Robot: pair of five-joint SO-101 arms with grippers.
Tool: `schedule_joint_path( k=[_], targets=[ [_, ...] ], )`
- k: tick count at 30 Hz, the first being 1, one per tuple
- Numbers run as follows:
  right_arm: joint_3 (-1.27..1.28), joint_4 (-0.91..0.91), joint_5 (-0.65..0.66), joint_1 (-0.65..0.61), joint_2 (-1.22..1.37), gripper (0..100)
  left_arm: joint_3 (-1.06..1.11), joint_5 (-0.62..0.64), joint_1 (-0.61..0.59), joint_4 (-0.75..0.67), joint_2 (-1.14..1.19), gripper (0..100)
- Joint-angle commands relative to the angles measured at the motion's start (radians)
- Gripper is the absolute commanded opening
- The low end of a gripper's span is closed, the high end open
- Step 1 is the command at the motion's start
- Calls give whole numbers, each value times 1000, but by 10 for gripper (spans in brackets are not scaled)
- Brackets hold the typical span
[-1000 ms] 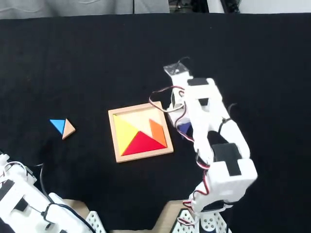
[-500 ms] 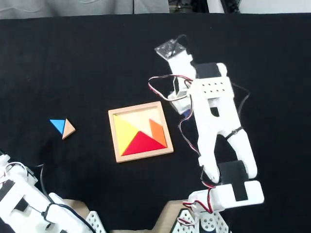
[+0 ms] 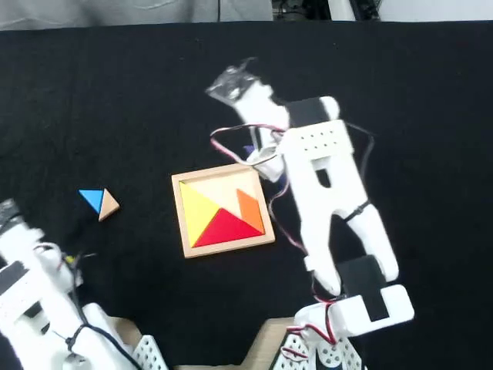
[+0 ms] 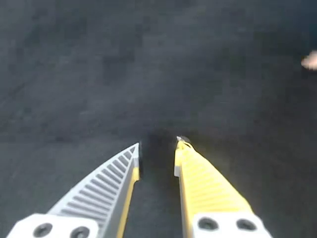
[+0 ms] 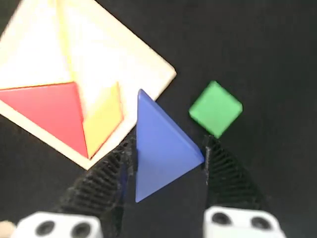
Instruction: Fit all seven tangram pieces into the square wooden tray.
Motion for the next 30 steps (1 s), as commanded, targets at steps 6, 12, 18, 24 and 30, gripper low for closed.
schedule_joint_path(
  k=[6, 12, 18, 24, 30],
  targets=[
    [-45, -43, 186, -106, -30, 166, 5, -9, 36, -26, -11, 127],
    [-58, -57, 311, -133, 94, 166, 8, -9, 36, -26, -11, 127],
    [-102, -112, 295, -127, 248, 166, 10, -9, 36, -26, -11, 127],
    [-153, -183, 164, -117, 317, 166, 10, -9, 36, -26, -11, 127],
    [-133, -198, 157, -114, 358, 166, 10, -9, 36, -26, -11, 127]
  ],
)
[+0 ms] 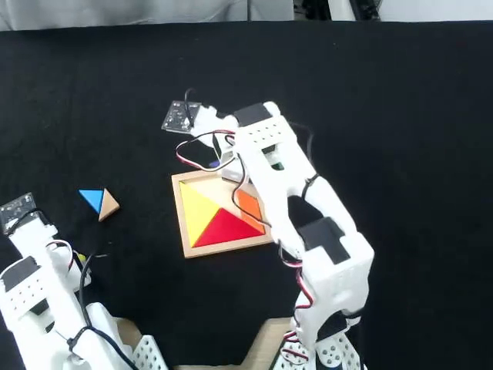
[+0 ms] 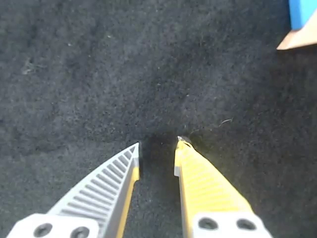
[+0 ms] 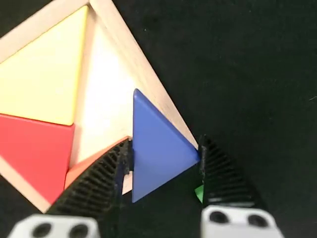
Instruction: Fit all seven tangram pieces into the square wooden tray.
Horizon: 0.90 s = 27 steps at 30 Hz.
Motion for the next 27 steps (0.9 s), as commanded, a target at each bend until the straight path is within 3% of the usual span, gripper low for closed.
schedule_joint_path(
  k=[1, 6, 27],
  targets=[
    [-36, -21, -17, 5, 4, 166, -7, -9, -5, -14, -11, 127],
    [-44, -23, -77, 6, 42, 166, -7, -9, -5, -15, -11, 127],
    [-4, -23, -83, 20, 45, 172, -7, -9, -5, -15, -11, 127]
  ],
)
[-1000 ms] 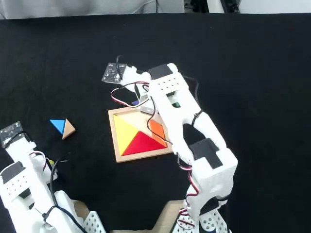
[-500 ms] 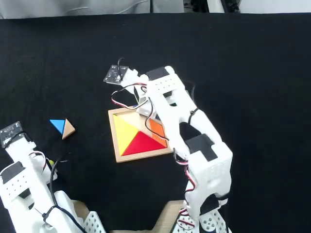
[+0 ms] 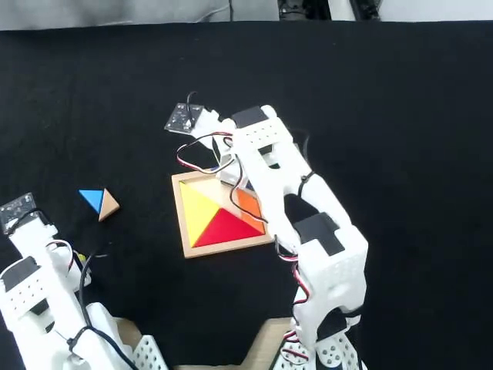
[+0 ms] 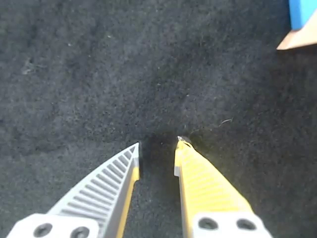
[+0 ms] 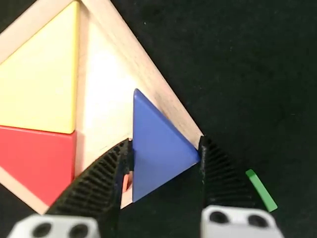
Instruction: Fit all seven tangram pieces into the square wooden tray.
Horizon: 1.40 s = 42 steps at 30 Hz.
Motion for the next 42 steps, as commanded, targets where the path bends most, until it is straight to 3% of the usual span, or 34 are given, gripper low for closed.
schedule_joint_path(
  k=[1, 5, 17, 19, 23, 25, 31, 42],
  targets=[
    [-5, -15, -20, 20, -7, 177, -7, -9, -5, -15, -11, 127],
    [-7, -15, -72, 25, -12, 248, -7, -9, -5, -15, -11, 127],
    [-33, -6, -15, 60, -42, 222, -7, -9, -5, -17, -11, 127],
    [-42, -14, -71, 66, -90, 192, -7, -9, -5, -17, -11, 127],
    [-7, -124, -235, 34, -130, 5, -7, -9, -5, -17, -11, 127],
    [22, -152, -259, 6, -116, 38, -7, -9, -5, -18, -11, 127],
    [31, -127, -196, -61, -42, 11, -7, -9, -5, -18, -11, 127],
    [30, -121, -192, -23, 51, 11, -7, -11, -5, -18, -11, 127]
  ],
)
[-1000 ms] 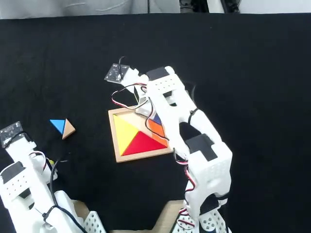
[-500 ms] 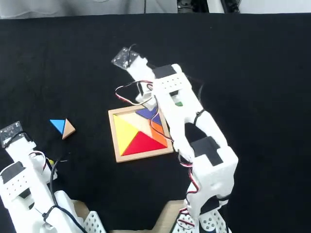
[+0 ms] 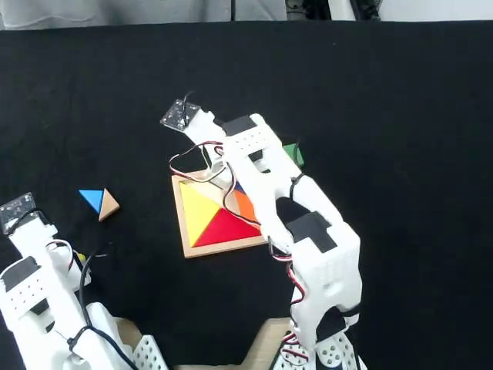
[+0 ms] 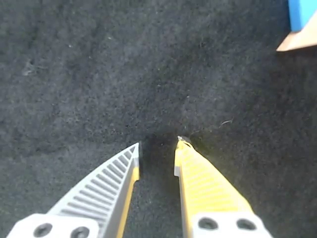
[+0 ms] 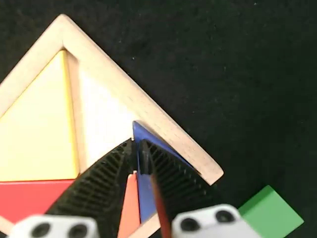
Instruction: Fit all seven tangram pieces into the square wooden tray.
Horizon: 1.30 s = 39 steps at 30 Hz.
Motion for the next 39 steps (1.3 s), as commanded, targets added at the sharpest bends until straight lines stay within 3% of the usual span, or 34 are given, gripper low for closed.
schedule_joint_path(
  k=[1, 12, 21, 27, 31, 35, 39],
  targets=[
    [-8, 8, 6, 32, 1, 11, -7, -11, -4, -12, -11, 127],
    [-5, 9, 8, 89, -30, 11, -7, -11, -4, -12, -11, 127],
    [68, 75, 2, 107, -343, 11, -7, -9, -4, -12, -11, 127],
    [277, -186, -137, 173, -435, 11, -16, -5, -10, -14, -11, 130],
    [289, -242, -265, 249, -438, 11, -88, -5, -7, -5, -11, 130],
    [268, -249, -374, 287, -430, 11, -321, -11, 7, 160, -8, 131],
    [274, -264, -387, 293, -429, 11, -575, -11, 143, 359, 2, 131]
  ],
)
